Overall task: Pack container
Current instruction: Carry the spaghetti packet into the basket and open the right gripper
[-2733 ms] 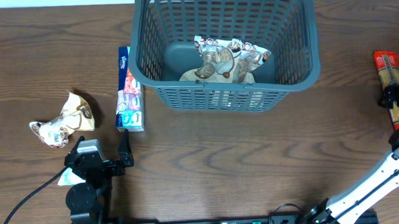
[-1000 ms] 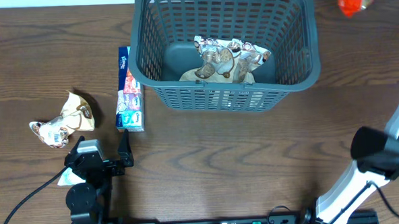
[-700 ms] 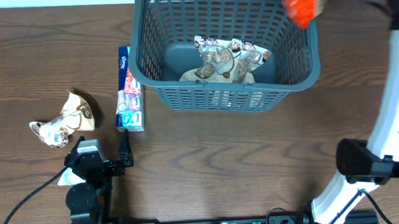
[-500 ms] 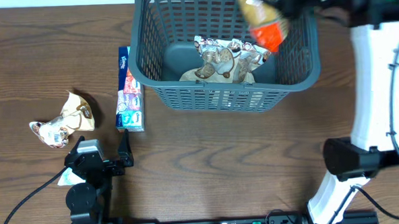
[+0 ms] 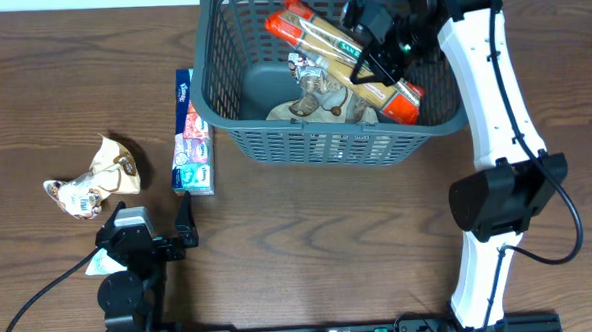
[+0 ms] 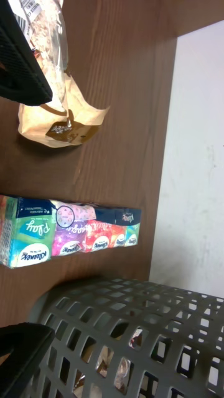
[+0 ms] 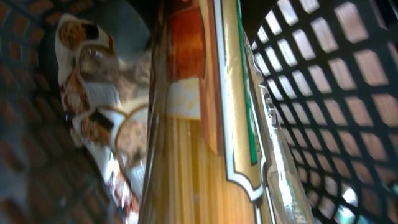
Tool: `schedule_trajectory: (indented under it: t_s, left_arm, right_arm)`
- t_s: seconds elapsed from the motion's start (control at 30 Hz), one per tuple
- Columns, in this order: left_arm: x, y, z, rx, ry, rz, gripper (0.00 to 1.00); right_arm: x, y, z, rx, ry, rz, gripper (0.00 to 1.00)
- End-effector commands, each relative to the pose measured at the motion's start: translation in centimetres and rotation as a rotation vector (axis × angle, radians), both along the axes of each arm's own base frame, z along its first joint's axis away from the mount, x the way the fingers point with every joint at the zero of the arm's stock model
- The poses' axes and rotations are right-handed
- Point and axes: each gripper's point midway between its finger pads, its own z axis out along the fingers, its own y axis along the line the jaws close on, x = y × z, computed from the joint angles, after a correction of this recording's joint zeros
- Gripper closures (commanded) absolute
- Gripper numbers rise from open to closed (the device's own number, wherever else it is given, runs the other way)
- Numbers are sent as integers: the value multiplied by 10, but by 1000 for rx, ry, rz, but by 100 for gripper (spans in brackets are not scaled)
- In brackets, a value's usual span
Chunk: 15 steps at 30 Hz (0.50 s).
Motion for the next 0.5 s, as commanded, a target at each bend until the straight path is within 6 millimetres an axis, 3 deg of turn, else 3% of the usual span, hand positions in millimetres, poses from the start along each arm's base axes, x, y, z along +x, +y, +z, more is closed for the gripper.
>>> schedule_trajectory:
  t_s: [0.0, 0.2, 0.23, 0.27, 0.37, 0.47]
  left_arm:
    - [0, -1, -14, -5, 27, -8, 1]
    - [0, -1, -14, -5, 27, -8, 1]
    - [0, -1, -14, -5, 27, -8, 1]
    - [0, -1, -14, -5, 27, -8, 1]
    - [0, -1, -14, -5, 27, -8, 1]
    - [0, -1, -14, -5, 27, -8, 1]
  right_arm:
    - [-2, 1, 13, 32, -49, 71, 99]
    - [-7, 1, 3, 10, -11, 81, 98]
    - [-7, 2, 1, 8, -6, 82, 80]
    - [-7, 2, 1, 9, -5, 83, 44]
    - [-6, 2, 2, 10, -10, 83, 5]
    - [-5, 2, 2, 11, -16, 82, 1]
